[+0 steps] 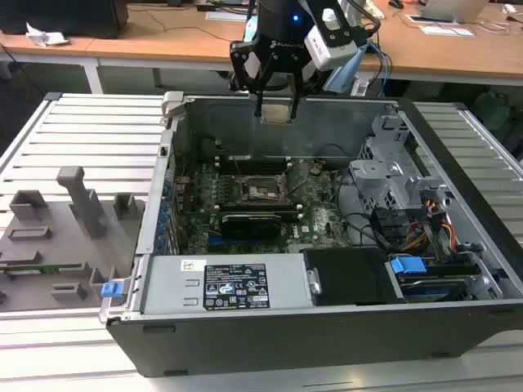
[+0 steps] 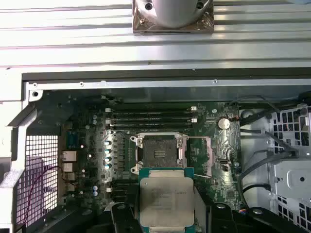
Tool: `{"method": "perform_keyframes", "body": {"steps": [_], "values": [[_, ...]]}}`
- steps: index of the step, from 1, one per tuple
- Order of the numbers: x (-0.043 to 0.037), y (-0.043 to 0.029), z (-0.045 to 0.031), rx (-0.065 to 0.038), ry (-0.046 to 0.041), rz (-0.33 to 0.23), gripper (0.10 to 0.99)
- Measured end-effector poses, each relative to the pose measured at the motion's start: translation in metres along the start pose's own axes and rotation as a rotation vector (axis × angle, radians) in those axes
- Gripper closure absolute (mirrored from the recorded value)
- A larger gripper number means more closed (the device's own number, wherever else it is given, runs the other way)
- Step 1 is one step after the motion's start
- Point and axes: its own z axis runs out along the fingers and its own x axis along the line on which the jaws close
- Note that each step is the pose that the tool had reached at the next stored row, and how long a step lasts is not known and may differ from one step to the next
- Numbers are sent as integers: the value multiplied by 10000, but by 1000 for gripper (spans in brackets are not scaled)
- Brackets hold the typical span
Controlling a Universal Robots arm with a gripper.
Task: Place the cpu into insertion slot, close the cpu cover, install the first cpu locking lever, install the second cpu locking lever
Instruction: 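Place the cpu into insertion slot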
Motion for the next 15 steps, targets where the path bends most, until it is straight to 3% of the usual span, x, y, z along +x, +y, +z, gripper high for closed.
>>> {"method": "perform_keyframes", "body": {"steps": [15], "values": [[0, 0, 0, -2, -6, 57, 545]]}}
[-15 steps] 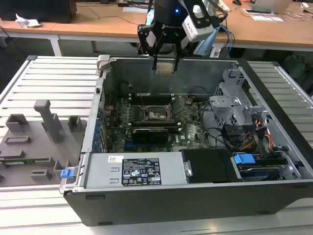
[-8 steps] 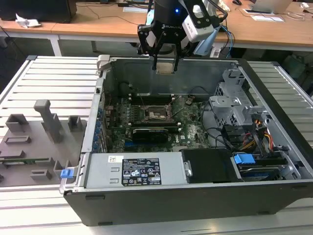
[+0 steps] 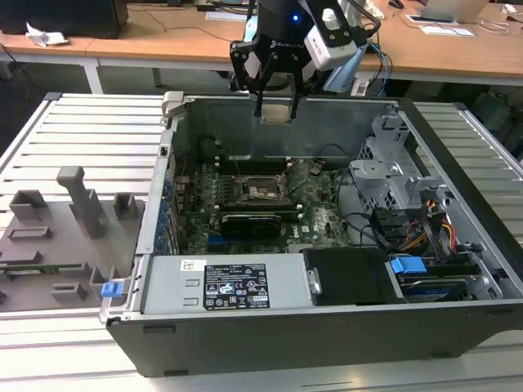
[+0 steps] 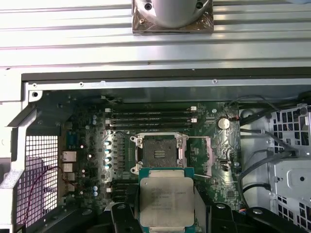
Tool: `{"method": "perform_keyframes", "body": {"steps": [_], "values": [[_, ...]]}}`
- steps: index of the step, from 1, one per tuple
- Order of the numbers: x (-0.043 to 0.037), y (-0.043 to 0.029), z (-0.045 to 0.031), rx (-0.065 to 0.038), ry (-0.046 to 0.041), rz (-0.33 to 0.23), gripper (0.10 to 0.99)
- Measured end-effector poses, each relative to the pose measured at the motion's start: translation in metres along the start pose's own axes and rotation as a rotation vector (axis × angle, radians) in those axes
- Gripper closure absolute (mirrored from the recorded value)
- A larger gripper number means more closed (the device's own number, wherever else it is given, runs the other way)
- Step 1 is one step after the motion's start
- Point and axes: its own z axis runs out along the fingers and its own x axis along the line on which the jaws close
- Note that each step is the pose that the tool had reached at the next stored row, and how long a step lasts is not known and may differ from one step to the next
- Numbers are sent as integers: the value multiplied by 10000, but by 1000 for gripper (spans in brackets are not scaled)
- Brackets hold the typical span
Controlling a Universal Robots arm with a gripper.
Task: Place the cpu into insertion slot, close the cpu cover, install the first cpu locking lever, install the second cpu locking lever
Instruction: 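Place the cpu into insertion slot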
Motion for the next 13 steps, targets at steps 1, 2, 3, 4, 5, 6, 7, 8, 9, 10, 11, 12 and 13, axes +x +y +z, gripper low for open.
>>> {"method": "perform_keyframes", "body": {"steps": [1, 2, 3, 4, 5, 6, 7, 8, 9, 10, 11, 12, 13], "values": [[0, 0, 0, -1, -3, 38, 545], [0, 0, 0, -1, -7, 80, 545], [0, 0, 0, -2, -10, 123, 545], [0, 0, 0, -2, -14, 156, 545], [0, 0, 0, -2, -16, 187, 545], [0, 0, 0, -4, -19, 213, 545], [0, 0, 0, -4, -21, 243, 545], [0, 0, 0, -5, -24, 271, 545], [0, 0, 0, -5, -25, 286, 545], [0, 0, 0, -5, -26, 304, 545], [0, 0, 0, -6, -28, 322, 545], [0, 0, 0, -6, -30, 338, 545], [0, 0, 0, -6, -31, 352, 545]]}}
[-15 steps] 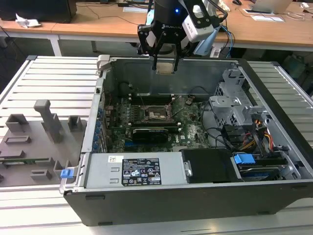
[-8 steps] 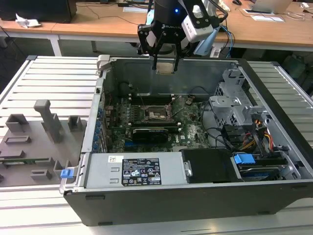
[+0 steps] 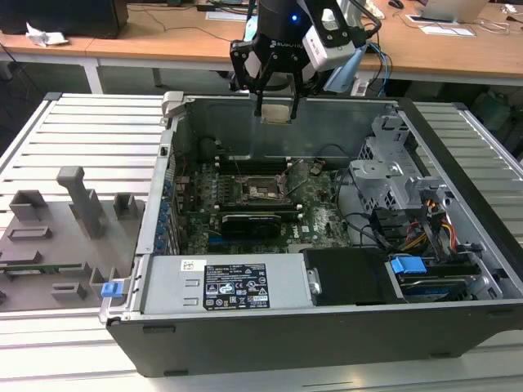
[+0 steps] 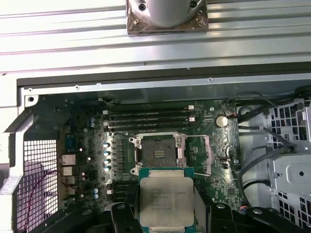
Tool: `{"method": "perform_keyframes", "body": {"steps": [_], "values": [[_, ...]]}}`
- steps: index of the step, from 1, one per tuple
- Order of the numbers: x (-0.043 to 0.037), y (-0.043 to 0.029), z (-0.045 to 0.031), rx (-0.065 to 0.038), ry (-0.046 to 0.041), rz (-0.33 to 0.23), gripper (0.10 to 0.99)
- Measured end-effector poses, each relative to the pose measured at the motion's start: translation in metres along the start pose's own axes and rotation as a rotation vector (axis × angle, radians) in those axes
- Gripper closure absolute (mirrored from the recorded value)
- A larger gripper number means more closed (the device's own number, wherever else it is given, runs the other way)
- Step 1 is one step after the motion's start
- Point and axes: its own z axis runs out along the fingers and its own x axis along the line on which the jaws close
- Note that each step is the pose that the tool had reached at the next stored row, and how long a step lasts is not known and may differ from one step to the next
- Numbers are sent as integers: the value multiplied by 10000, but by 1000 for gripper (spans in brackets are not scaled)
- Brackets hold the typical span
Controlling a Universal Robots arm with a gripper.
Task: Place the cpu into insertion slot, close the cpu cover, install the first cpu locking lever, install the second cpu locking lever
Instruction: 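Place the cpu into insertion slot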
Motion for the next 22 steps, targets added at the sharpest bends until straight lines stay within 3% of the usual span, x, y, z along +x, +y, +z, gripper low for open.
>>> {"method": "perform_keyframes", "body": {"steps": [22], "values": [[0, 0, 1, -8, -35, 390, 545]]}}
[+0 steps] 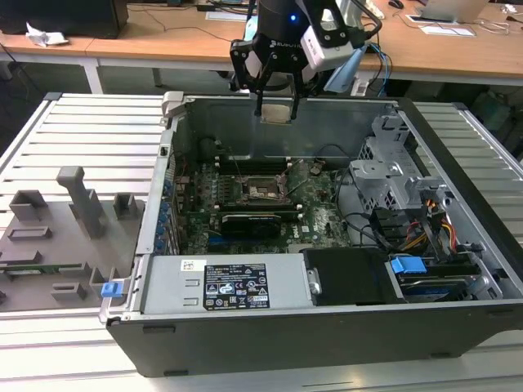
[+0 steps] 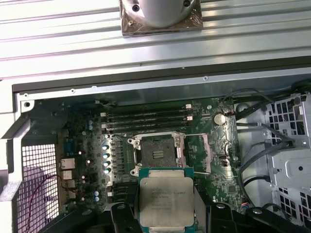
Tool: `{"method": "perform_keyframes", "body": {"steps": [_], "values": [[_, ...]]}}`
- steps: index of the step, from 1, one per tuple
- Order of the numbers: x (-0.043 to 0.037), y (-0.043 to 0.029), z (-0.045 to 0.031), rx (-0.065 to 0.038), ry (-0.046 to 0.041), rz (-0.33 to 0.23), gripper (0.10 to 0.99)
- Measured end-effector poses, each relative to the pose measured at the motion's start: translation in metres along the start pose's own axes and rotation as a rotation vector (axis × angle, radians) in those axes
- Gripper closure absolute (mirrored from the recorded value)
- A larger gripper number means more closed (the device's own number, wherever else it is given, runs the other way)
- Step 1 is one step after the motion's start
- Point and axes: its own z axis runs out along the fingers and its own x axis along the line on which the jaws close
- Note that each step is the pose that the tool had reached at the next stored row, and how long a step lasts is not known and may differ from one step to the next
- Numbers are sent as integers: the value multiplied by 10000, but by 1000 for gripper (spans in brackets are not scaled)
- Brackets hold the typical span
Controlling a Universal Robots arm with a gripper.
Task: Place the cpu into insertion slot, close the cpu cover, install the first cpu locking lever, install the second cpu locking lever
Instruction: 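Place the cpu into insertion slot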
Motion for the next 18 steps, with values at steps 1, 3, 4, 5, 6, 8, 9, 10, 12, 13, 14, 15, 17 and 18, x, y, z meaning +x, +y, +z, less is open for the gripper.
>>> {"method": "perform_keyframes", "body": {"steps": [1, 3, 4, 5, 6, 8, 9, 10, 12, 13, 14, 15, 17, 18], "values": [[0, 0, 0, -1, -3, 28, 545], [0, 0, 0, -1, -6, 64, 545], [0, 0, 0, -1, -8, 88, 545], [0, 0, 0, -2, -9, 102, 545], [0, 0, 0, -2, -12, 128, 545], [0, 0, 0, -3, -15, 163, 545], [0, 0, 0, -4, -18, 198, 545], [0, 0, 0, -4, -21, 233, 545], [0, 0, 0, -6, -26, 294, 545], [0, 0, 0, -6, -28, 316, 545], [0, 0, 0, -6, -30, 332, 545], [0, 0, 0, -7, -32, 361, 545], [0, 0, 0, -8, -36, 403, 545], [0, 0, 0, -9, -39, 434, 545]]}}
